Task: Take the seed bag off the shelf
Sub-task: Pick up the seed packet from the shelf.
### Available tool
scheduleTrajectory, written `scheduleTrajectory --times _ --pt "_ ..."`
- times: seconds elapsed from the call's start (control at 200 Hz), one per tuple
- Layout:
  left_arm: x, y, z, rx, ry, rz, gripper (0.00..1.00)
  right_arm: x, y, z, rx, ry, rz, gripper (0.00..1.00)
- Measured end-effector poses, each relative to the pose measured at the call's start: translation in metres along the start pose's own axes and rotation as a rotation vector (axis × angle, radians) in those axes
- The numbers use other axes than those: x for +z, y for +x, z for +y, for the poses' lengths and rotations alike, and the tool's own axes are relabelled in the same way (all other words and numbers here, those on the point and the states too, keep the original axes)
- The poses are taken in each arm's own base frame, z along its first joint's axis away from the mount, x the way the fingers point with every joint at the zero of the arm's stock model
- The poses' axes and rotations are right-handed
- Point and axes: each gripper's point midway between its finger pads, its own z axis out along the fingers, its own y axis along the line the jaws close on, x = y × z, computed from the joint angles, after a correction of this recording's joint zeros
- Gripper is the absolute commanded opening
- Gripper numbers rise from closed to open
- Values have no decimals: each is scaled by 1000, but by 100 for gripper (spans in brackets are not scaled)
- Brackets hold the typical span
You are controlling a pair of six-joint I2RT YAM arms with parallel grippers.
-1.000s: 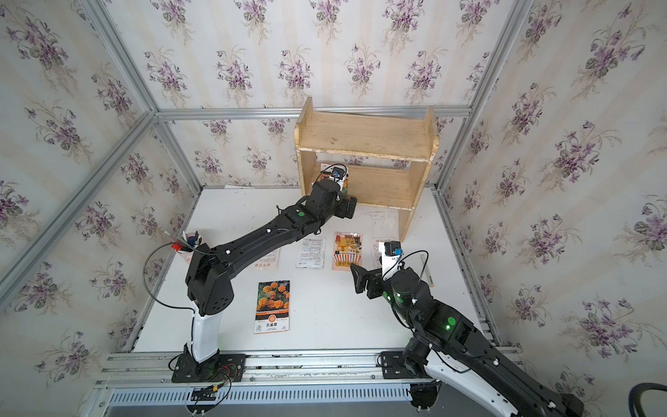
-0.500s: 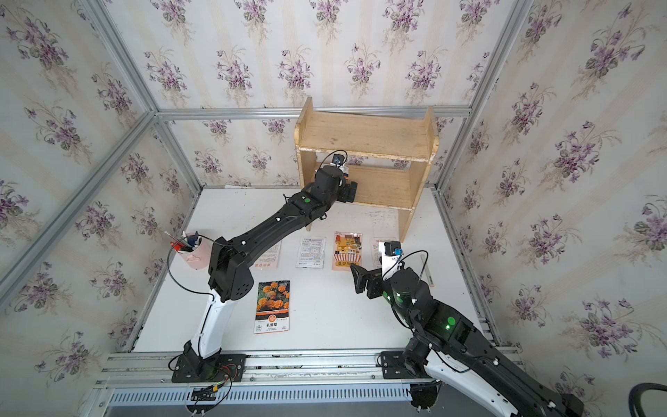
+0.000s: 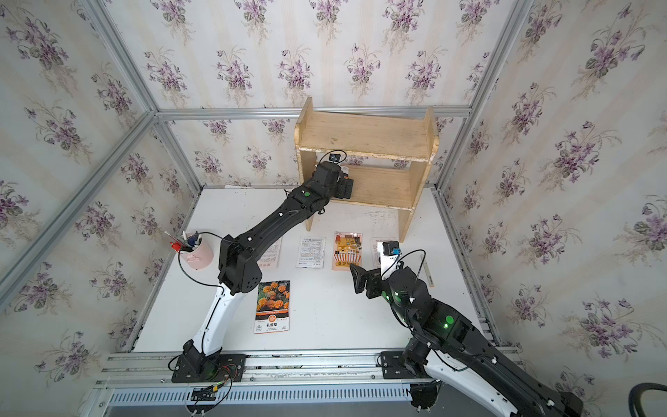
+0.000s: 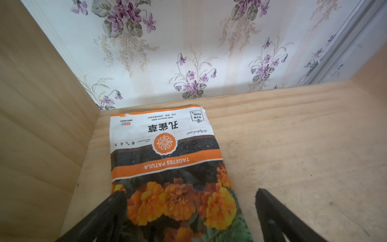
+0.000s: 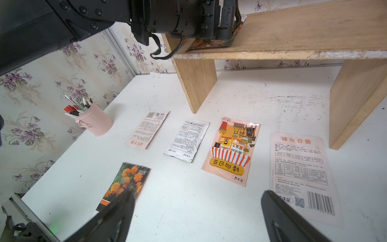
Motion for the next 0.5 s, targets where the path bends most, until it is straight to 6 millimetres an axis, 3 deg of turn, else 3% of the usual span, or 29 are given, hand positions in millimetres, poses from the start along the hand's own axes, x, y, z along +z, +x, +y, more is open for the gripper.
scheduleTrajectory --times 0.5 --pt "3 17 -7 16 54 73 97 1 3 -2 -5 9 13 98"
